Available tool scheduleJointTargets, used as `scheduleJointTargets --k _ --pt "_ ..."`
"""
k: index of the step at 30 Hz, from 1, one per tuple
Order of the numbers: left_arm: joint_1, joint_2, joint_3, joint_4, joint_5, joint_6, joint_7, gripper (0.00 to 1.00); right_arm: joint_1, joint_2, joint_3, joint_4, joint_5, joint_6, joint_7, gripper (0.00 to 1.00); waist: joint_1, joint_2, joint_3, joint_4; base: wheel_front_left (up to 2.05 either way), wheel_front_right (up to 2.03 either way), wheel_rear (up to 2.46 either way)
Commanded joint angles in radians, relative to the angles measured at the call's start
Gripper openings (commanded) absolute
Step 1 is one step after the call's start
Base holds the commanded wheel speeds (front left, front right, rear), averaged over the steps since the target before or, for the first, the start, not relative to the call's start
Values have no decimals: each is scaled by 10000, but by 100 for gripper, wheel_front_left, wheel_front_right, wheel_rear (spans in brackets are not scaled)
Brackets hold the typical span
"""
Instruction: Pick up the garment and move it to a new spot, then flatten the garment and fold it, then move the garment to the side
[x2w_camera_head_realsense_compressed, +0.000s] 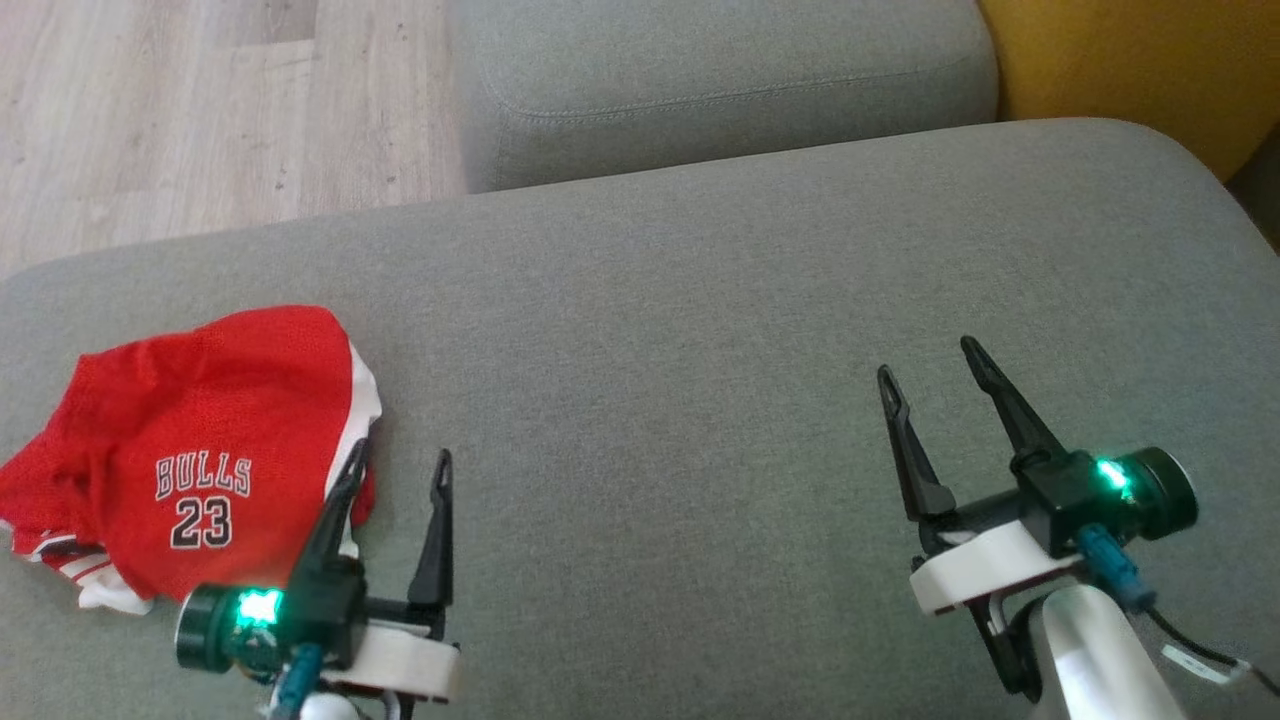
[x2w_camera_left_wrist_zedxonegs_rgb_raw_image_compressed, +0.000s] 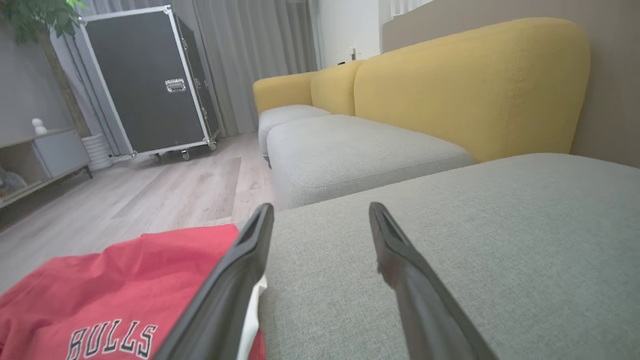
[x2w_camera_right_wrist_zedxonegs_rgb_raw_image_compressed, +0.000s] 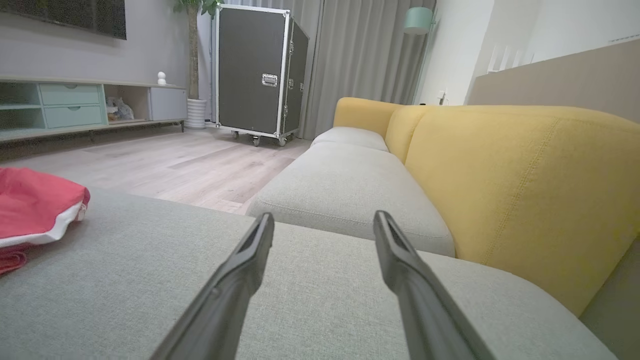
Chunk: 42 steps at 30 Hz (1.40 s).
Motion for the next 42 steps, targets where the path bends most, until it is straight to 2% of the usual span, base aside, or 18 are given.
scheduleJointTargets --k 1,4,8,10,14,19,24,34,42 --pt "-555 205 193 -339 278 145 -149 100 -525 -70 268 -331 -257 -7 -136 100 0 -1 3 -4 0 0 0" --pt "-569 176 99 -437 465 293 -237 100 -526 -72 348 -346 -170 -7 -225 100 0 -1 7 -14 0 0 0" --pt "-366 -225 539 -864 -99 327 -355 100 -411 -74 246 -200 1073 -7 -343 100 0 -1 14 -18 0 0 0" --pt "-198 -452 838 -994 -405 155 -414 100 -361 -75 153 -119 1844 -7 -402 100 0 -1 18 -17 0 0 0" --pt "135 -865 1373 -999 -802 -435 -531 100 -277 -77 161 114 2525 -7 -520 100 0 -1 5 -33 0 0 0" --pt "338 -1219 1913 -541 -1331 -1325 -546 100 -191 -77 164 540 2677 -7 -534 100 0 -1 15 -40 0 0 0" --pt "306 -1374 2292 -272 -1153 -1767 -546 100 -217 -77 154 621 2688 -7 -534 100 0 -1 16 -23 0 0 0" --pt "184 -1474 2693 -76 -835 -2090 -546 100 -256 -77 160 637 2728 -7 -534 100 0 -1 -20 92 0 0 0" --pt "174 -1489 2945 152 -480 -2107 -546 100 -138 -77 593 661 2942 -7 -534 100 0 -1 -224 841 0 0 0"
